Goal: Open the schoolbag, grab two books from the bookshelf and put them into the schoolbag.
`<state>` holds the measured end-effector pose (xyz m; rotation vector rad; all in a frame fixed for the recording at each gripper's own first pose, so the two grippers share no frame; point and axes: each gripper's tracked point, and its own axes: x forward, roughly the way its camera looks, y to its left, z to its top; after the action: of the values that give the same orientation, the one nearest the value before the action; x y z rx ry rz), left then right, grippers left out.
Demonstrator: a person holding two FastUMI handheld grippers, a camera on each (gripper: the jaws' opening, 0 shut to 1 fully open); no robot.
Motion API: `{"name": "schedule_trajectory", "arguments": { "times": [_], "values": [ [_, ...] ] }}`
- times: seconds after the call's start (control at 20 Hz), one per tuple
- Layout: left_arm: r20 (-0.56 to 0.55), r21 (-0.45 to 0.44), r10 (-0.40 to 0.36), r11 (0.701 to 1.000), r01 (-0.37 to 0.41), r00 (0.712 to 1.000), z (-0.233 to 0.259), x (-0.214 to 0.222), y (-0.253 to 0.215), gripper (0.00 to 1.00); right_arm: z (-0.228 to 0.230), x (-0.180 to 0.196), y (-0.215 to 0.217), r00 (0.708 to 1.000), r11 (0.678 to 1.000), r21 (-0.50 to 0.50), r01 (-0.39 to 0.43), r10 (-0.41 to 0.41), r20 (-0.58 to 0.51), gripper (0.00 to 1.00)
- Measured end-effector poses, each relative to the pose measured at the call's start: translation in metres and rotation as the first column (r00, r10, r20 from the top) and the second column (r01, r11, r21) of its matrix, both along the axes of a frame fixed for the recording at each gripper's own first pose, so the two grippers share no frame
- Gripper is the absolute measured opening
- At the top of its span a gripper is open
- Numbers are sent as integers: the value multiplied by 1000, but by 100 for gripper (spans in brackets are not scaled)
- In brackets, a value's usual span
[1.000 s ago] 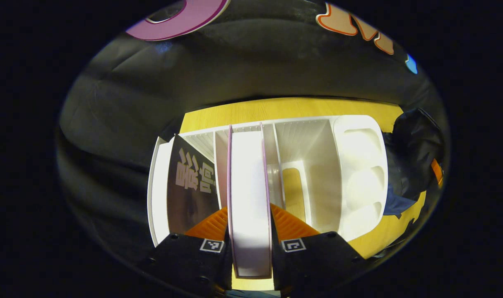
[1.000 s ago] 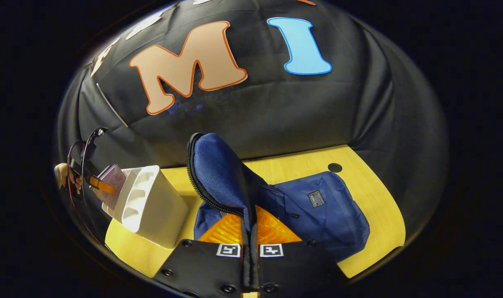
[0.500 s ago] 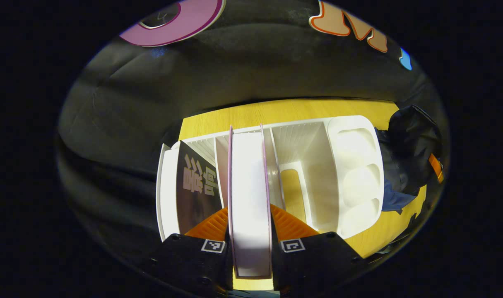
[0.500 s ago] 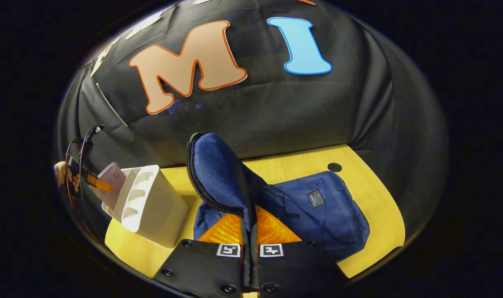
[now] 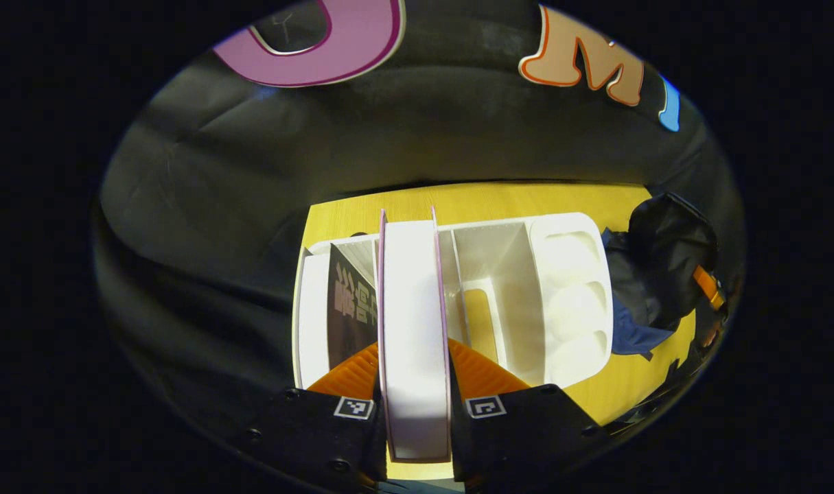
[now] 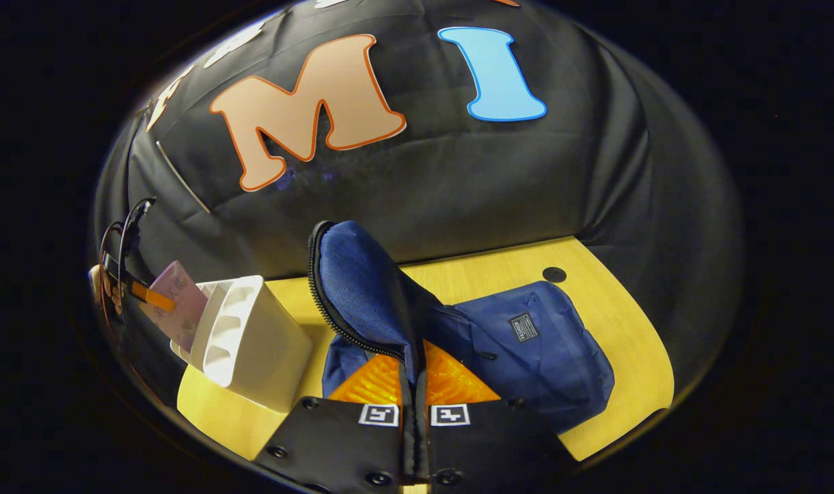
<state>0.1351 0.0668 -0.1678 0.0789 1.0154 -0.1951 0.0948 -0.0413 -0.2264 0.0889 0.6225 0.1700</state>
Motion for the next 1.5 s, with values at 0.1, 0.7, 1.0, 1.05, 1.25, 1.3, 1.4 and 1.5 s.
{"name": "schedule_trajectory", "arguments": {
  "times": [0.1, 0.7, 1.0, 1.05, 1.25, 1.3, 1.4, 1.5],
  "values": [
    [20, -27, 9, 1000, -8, 1000, 14, 2, 0, 34, 0, 0, 0, 1000, 1000, 5, 3, -3, -3, 3],
    [103, -335, 174, 933, -131, 979, 95, 14, 17, 33, 2, 0, 0, 1000, 1000, 22, 18, -18, -8, 3],
    [100, -473, 254, 863, -179, 962, 117, 17, 28, 32, 3, 1, -1, 1000, 999, 26, 28, -27, -11, 3],
    [98, -498, 261, 848, -179, 961, 119, 17, 29, 33, 3, 1, -2, 1000, 999, 24, 28, -28, -12, 3],
    [89, -575, 272, 799, -174, 958, 132, 9, 26, 31, 4, 2, -1, 1000, 999, 22, 26, -25, -14, 3],
    [86, -597, 280, 783, -175, 956, 134, 8, 23, 31, 4, 2, -1, 1000, 999, 23, 27, -27, -15, 3],
    [58, -642, 294, 743, -190, 954, 133, 7, 15, 32, 4, 2, 0, 999, 999, 27, 28, -27, -18, 3],
    [30, -681, 300, 704, -200, 953, 131, 4, 6, 31, 3, 3, -1, 999, 999, 28, 25, -25, -21, 3]
  ]
}}
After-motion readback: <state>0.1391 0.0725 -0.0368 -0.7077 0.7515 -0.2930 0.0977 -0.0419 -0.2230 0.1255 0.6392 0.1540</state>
